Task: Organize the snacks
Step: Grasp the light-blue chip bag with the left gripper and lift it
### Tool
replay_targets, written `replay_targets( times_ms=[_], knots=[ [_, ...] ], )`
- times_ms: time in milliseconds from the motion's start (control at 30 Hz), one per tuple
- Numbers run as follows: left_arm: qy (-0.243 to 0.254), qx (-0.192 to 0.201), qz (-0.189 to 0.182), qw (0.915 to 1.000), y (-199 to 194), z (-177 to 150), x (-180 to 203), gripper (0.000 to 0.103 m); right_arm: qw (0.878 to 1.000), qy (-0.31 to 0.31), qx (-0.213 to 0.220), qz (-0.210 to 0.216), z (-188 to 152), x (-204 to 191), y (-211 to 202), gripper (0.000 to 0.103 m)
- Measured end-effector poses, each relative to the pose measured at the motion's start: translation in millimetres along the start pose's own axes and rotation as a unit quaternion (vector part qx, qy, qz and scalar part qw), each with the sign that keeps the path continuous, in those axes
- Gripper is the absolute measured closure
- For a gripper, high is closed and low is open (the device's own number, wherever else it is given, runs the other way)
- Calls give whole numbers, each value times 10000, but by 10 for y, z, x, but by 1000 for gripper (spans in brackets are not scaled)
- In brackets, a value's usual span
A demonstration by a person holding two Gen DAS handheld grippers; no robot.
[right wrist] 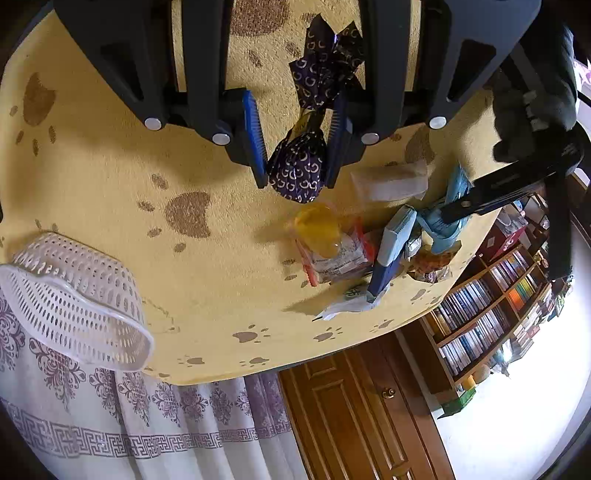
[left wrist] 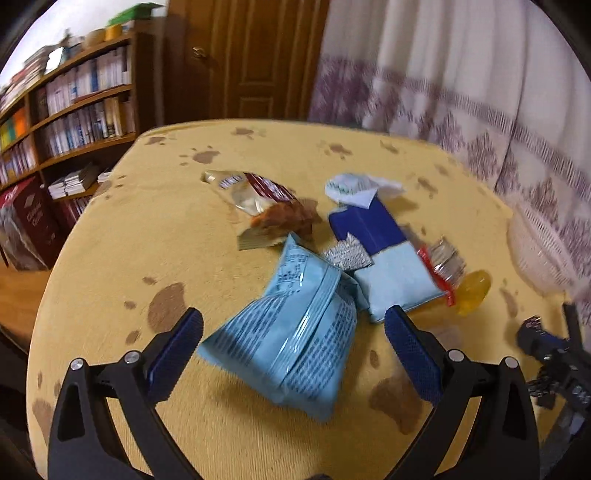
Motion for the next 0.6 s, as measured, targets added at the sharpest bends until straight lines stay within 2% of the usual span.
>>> replay_targets(
  times_ms=[100,167,367,600],
  knots=[
    [88,-291,169,9994,186,72,0,19,10000,-19,3,55,-16,13,-17,71],
    [97,-366,55,9993,240,87,-21,25,10000,-35,19,68,-17,24,-32,71],
    [38,-225,-227,9995,143,27,-60,41,9998,31,149,126,0,78,-113,71],
    [-157,42,-407,9990,-143,-98,-108,43,9988,104,460,85,67,146,-325,71]
  ],
)
Point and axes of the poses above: each gripper's, at about its wrist camera, not at the fingertips, and y roughly the way its jaws point, x to its right, z to its top, the point moved 3 cm from there along y, roughly the way its jaws point, and after that the axes turned 15 degrees about -x, right-handed, at the moved point
